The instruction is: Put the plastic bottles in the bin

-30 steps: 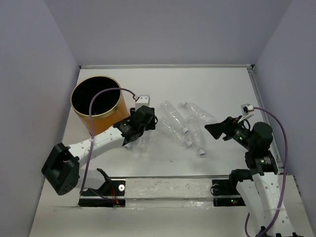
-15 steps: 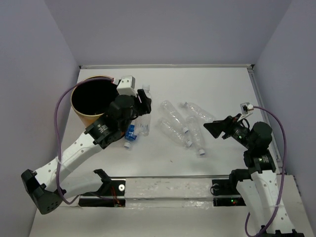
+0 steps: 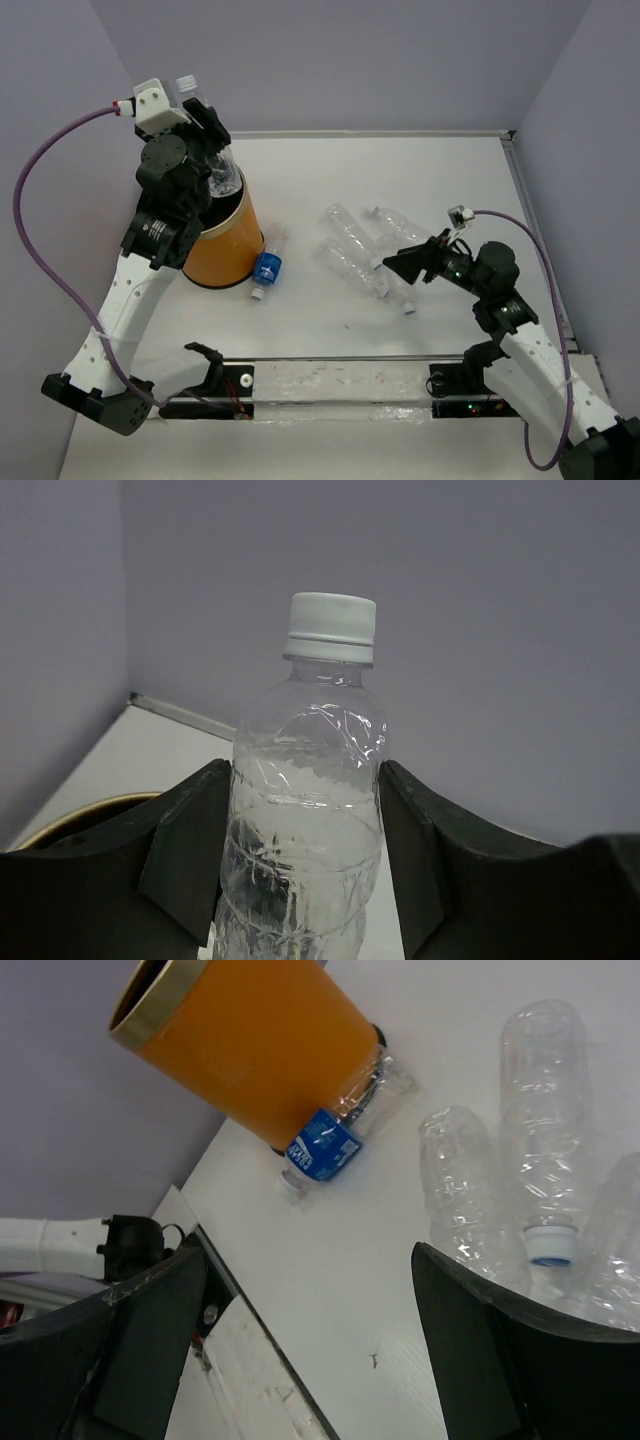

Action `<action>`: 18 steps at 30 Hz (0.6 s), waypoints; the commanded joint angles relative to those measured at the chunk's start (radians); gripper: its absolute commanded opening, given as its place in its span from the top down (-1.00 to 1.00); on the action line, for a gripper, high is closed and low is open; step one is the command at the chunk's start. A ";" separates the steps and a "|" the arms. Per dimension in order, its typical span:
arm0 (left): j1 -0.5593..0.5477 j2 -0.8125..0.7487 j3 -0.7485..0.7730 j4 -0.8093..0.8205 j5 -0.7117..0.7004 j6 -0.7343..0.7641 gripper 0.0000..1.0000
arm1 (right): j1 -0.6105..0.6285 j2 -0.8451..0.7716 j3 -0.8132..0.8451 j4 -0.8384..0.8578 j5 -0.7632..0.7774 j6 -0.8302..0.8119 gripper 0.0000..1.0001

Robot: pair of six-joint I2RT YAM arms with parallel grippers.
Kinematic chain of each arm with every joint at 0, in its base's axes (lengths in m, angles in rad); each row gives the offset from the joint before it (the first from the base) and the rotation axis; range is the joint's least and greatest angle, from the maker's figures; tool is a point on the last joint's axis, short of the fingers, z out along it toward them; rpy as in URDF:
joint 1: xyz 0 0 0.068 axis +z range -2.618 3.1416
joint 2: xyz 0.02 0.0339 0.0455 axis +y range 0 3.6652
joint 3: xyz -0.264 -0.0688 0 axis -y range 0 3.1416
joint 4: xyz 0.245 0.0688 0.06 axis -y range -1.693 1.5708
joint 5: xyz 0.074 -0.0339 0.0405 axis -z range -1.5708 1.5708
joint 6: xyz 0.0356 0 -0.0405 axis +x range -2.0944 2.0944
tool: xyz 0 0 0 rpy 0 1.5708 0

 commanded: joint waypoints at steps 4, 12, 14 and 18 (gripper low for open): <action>0.218 0.028 -0.061 0.307 -0.088 0.107 0.67 | 0.299 0.247 0.109 0.196 0.274 -0.056 -0.77; 0.263 -0.030 -0.421 0.542 -0.175 0.119 0.39 | 0.554 0.523 0.279 0.291 0.644 -0.009 -0.84; 0.264 -0.029 -0.458 0.539 -0.174 0.092 0.07 | 0.588 0.639 0.332 0.295 0.714 0.000 -0.85; 0.264 -0.056 -0.458 0.440 -0.078 -0.007 -0.74 | 0.620 0.770 0.382 0.407 0.829 0.077 -0.86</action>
